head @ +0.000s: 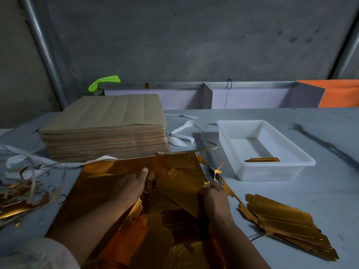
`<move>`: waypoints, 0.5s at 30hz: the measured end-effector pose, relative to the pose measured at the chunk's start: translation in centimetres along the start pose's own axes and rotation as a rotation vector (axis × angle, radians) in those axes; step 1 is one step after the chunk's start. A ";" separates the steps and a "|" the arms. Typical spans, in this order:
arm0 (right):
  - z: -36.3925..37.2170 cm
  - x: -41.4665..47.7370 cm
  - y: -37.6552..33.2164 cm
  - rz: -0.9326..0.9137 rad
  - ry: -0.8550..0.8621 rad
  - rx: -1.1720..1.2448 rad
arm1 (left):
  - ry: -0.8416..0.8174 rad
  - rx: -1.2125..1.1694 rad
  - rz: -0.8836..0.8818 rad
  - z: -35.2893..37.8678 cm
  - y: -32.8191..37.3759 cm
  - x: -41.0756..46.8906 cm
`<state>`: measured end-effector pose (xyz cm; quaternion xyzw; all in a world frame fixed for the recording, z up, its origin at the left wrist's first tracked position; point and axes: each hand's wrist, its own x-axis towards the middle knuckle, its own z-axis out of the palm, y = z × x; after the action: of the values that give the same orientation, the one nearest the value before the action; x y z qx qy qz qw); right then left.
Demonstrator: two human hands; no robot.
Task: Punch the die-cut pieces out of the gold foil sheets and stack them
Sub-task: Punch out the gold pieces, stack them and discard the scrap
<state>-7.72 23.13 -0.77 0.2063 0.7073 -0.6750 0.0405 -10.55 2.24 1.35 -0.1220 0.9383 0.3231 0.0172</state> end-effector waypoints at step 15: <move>1.1 -2.0 0.4 -0.122 -0.308 -0.304 | -0.341 -0.036 -0.350 -2.5 -1.1 -1.3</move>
<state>-6.05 21.61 -0.55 0.0492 0.7976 -0.5852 0.1375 -8.92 0.19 2.80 -0.2268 0.8805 0.3479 0.2288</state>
